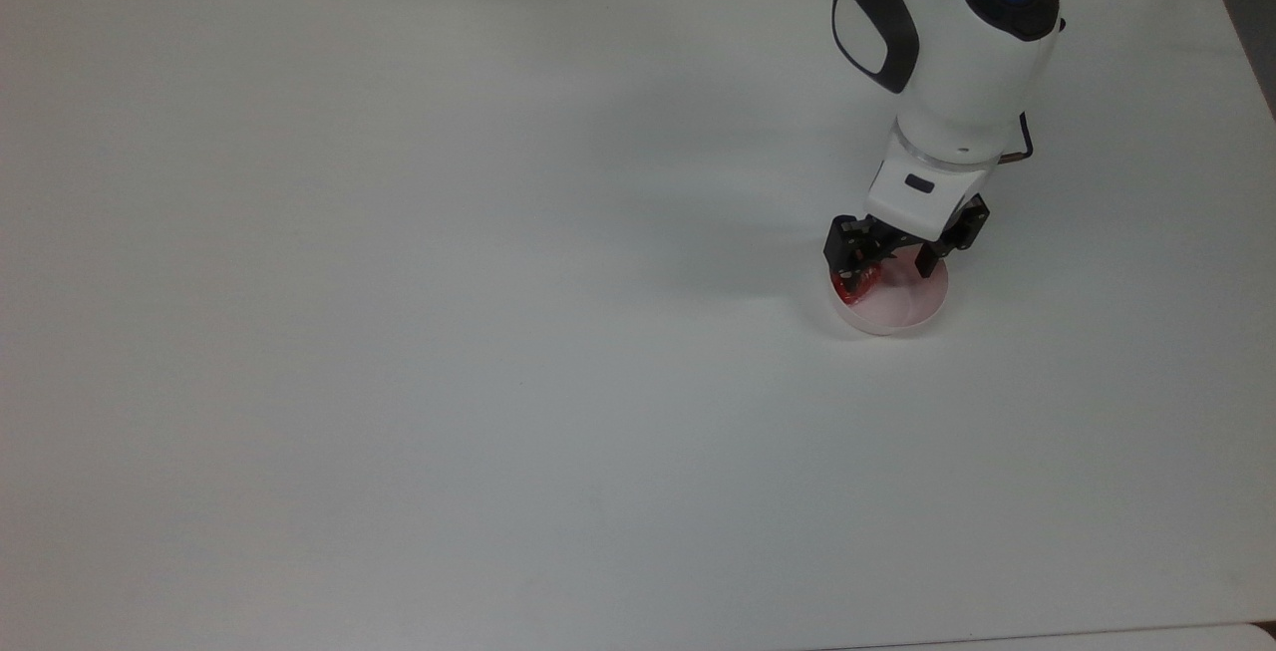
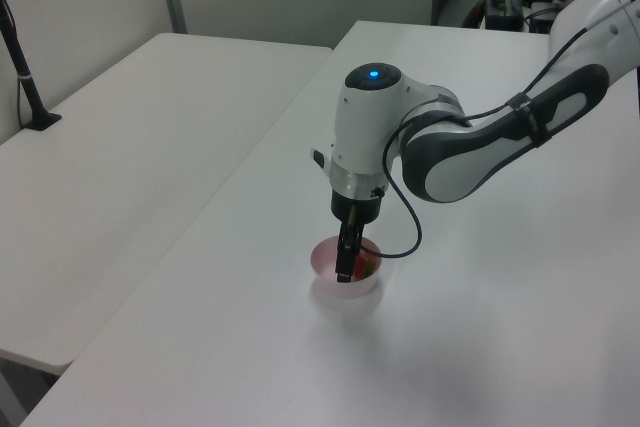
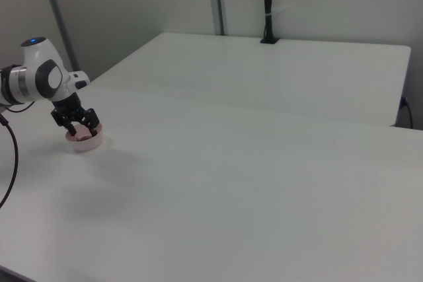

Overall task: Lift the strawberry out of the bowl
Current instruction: 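Close the gripper on the red strawberry inside the bowl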

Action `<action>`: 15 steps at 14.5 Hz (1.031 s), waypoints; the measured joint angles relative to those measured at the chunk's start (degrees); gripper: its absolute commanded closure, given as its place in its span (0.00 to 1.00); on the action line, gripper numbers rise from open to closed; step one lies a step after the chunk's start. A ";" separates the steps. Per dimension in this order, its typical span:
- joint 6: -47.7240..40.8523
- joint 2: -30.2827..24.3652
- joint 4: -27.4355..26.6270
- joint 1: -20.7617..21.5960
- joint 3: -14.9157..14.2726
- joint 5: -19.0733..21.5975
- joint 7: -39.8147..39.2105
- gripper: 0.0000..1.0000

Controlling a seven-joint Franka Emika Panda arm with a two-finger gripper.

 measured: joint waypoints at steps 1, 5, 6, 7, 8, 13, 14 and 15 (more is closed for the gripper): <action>0.00 0.02 0.01 0.13 0.16 0.00 0.04 0.17; 0.00 0.45 0.00 0.77 0.40 -0.01 -1.02 0.33; 0.00 0.62 0.01 0.88 0.41 -0.01 -1.97 0.39; 0.00 0.63 0.01 0.88 0.40 -0.01 -2.59 0.49; -0.03 0.64 0.01 0.88 0.38 -0.02 -3.35 0.58; -0.18 0.60 -0.10 0.77 0.34 -0.02 -6.39 0.72; -0.25 0.54 -0.08 0.76 0.31 -0.02 -6.51 0.72; -0.34 0.49 -0.08 0.73 0.31 -0.02 -6.56 0.72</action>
